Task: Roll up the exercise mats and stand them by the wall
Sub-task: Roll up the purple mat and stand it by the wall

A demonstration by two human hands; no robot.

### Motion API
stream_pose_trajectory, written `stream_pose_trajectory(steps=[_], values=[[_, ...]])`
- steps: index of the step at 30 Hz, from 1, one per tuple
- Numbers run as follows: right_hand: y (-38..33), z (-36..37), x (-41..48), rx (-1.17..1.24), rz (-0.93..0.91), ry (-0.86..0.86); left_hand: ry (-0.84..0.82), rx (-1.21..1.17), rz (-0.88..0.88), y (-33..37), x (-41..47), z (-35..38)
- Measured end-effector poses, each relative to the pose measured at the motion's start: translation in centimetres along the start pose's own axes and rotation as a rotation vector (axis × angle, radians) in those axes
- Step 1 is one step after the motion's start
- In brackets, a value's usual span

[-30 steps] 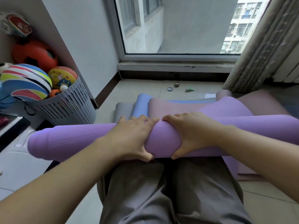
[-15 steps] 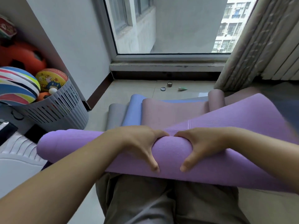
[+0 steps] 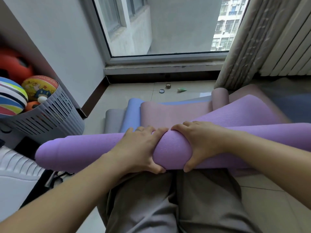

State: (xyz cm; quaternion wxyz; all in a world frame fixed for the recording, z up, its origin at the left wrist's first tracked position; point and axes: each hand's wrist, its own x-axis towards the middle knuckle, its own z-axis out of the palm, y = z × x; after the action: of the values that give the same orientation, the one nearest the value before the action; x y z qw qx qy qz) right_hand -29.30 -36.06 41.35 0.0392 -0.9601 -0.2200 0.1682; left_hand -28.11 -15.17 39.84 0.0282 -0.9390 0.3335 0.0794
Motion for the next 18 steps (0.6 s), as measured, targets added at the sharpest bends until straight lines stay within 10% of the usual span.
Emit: stream_pose_trajectory(steps=[18], values=[[-1.5,-3.0,-0.9,0.154,0.015,-0.222,0.073,0.012,0.075,0.4,-2.4,-2.0]])
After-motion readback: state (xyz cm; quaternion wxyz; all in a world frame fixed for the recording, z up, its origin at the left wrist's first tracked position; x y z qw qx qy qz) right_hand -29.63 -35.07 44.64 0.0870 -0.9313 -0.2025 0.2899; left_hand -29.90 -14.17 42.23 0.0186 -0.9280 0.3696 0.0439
